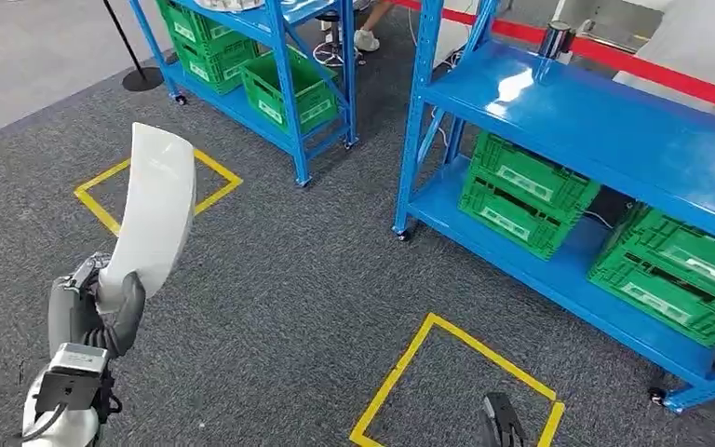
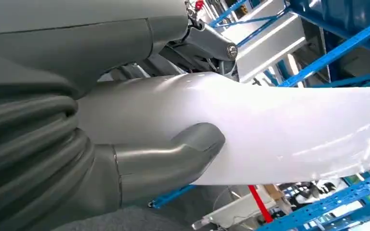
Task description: Take the parts from the cabinet and place them on the table.
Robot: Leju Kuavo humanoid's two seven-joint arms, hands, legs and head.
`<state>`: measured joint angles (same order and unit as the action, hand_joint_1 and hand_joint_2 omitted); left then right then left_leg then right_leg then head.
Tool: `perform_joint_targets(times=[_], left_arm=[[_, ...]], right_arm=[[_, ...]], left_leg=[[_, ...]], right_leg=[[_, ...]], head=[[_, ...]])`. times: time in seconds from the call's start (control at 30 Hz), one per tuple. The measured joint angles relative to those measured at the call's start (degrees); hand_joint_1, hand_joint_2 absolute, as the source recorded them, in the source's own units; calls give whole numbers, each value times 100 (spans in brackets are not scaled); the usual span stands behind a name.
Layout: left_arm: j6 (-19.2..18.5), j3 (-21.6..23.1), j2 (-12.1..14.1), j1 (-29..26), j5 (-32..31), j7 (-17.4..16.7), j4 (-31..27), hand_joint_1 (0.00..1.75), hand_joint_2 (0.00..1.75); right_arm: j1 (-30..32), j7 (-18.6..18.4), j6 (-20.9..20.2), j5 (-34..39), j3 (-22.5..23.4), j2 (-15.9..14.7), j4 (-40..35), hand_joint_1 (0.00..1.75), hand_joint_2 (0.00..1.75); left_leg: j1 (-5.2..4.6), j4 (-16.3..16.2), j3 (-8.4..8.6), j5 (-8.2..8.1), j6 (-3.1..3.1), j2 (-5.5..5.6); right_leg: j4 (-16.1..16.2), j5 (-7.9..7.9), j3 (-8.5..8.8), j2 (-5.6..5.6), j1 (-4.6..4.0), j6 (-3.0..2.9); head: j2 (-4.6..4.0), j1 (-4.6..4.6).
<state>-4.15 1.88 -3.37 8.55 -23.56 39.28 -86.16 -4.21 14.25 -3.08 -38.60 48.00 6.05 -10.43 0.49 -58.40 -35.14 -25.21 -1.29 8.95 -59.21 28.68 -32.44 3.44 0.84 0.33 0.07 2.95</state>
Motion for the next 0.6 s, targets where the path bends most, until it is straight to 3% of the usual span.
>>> perform_joint_targets(times=[0.03, 0.07, 0.1, 0.13, 0.17, 0.2, 0.23, 0.27, 0.3, 0.33, 0.37, 0.4, 0.53, 0.57, 0.6], left_arm=[[2, 0, 11, 10, 9, 2, 17, 175, 175], [2, 0, 17, 22, 18, 4, 31, 175, 175], [4, 0, 17, 77, 37, 4, 50, 175, 175], [2, 0, 15, 127, 61, 2, 74, 175, 175], [2, 0, 9, 149, 83, 0, 90, 175, 175], [0, 0, -4, 149, 94, 2, 107, 175, 175], [-9, 0, -7, 146, 98, 0, 125, 175, 175], [-18, 0, -7, 148, 105, -2, 142, 175, 175], [-18, 0, -9, 151, 105, -2, 149, 175, 175], [-15, -2, -7, 156, 105, -2, 146, 175, 175], [-15, -2, -9, 161, 105, -2, 144, 175, 175], [-15, 0, -17, 159, 105, -2, 142, 175, 175], [2, -39, -22, 99, 107, 4, 118, 175, 175], [0, -44, -31, 67, 101, 4, 88, 175, 175], [2, -54, -28, 75, 100, 20, 70, 175, 175]], right_arm=[[-6, 2, 2, -4, 0, 2, 2, 0, 0], [-19, 2, 2, -20, 0, 2, 0, 0, 0], [-16, 9, 0, -17, 0, 0, 0, 0, 0], [-2, 6, 2, 2, 2, 0, 0, 0, 0], [16, -2, 2, 18, 9, -2, 0, 0, 0], [25, -2, 2, 22, 11, -4, 0, 0, 0], [25, -2, 2, 31, 11, -4, 0, 0, 0], [21, -2, 0, 35, 11, -4, 0, 0, 0], [16, -2, 0, 35, 11, -4, 0, 0, 0], [15, -2, 0, 35, 11, -2, 0, 0, 0], [17, -2, -6, 33, 11, 2, 0, 0, 0], [16, 0, -7, 31, 11, 2, 0, 0, 0], [5, 2, -11, -4, 11, 11, 0, 0, 0], [-9, 2, -26, -39, 11, 7, 0, 0, 0], [-7, 11, -44, -44, 11, 11, 0, 0, 0]], left_leg=[[-6, -3, -50, 5, -33, 38], [-23, -105, -76, -64, -24, -320], [-44, -355, -204, -252, -44, -628], [-31, -797, -407, -506, -73, -778], [-16, -1334, -652, -756, -95, -829], [-7, -1747, -829, -900, -111, -839], [2, -1873, -872, -889, -121, -846], [7, -1723, -772, -766, -123, -861], [7, -1346, -545, -566, -115, -894], [4, -741, -197, -317, -98, -976], [-13, -196, 122, -155, -63, -1226], [-90, -42, 190, -261, 6, -1473], [-100, 8, 136, -173, 143, -1136], [-50, 50, 183, -135, 187, -1059], [-36, 62, 177, -113, 221, -1002]], right_leg=[[60, -39, 19, -92, 50, -60], [83, -59, 28, -176, 41, -99], [88, -48, 25, -253, 23, -162], [88, -41, 20, -352, 2, -181], [87, -35, 17, -462, -17, -192], [85, -34, 12, -561, -24, -192], [84, -34, 11, -640, -28, -192], [82, -33, 13, -719, -31, -191], [79, -29, 19, -795, -31, -185], [75, -17, 35, -877, -31, -171], [69, 2, 59, -948, -34, -148], [53, 27, 60, -997, -81, -110], [75, 37, 117, -1263, -60, 14], [12, 99, 113, -1037, -12, 62], [-185, 245, 22, -662, -3, 82]], head=[[0, -9], [0, 0], [0, -51], [0, -61], [0, -59], [0, -59], [0, -61], [0, -61], [0, -61], [0, -64], [0, -61], [0, -61], [0, -52], [0, -46], [0, -46]])
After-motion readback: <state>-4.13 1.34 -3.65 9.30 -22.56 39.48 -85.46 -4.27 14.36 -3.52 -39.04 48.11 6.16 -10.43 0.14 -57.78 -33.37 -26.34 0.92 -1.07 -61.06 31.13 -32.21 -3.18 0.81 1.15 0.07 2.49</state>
